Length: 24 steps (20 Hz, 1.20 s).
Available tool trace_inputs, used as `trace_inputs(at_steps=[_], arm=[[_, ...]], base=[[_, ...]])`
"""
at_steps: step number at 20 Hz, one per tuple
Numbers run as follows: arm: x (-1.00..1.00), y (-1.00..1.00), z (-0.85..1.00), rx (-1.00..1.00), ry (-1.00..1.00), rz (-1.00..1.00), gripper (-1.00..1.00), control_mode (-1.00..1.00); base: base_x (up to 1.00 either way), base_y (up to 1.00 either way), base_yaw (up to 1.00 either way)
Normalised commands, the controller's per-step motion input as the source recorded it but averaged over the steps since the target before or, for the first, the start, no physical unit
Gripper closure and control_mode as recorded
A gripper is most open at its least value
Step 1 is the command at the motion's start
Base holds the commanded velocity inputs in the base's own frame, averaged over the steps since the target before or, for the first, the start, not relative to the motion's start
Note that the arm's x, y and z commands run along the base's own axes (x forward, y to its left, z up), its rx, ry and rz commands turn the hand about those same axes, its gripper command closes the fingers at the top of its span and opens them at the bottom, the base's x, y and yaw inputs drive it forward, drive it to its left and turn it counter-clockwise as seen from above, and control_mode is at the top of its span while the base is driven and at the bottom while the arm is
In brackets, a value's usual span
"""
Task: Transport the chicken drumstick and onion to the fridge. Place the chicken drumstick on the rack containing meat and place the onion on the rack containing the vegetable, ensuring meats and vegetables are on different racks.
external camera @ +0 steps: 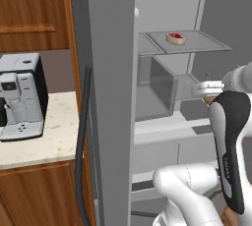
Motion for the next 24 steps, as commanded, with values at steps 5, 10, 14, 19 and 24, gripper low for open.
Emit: trace_inputs(at_steps=[5, 10, 14, 19, 24], arm=[[0.68, 0.0, -0.39, 0.0, -0.04, 0.0, 1.0, -1.0], [0.94, 0.0, -0.33, 0.0, 0.0, 0.0, 1.0, -1.0], [0.9, 0.0, -0.35, 0.0, 0.0, 0.0, 1.0, -1.0], [0.67, 0.01, -0.37, 0.0, -0.01, 0.01, 1.0, -1.0], [0.75, 0.08, -0.29, 0.01, 0.0, 0.02, 1.0, -1.0]], base=[[0.0, 0.0, 0.0], [0.0, 0.0, 0.0], [0.0, 0.0, 0.0], [0.0, 0.0, 0.0], [0.0, 0.0, 0.0]])
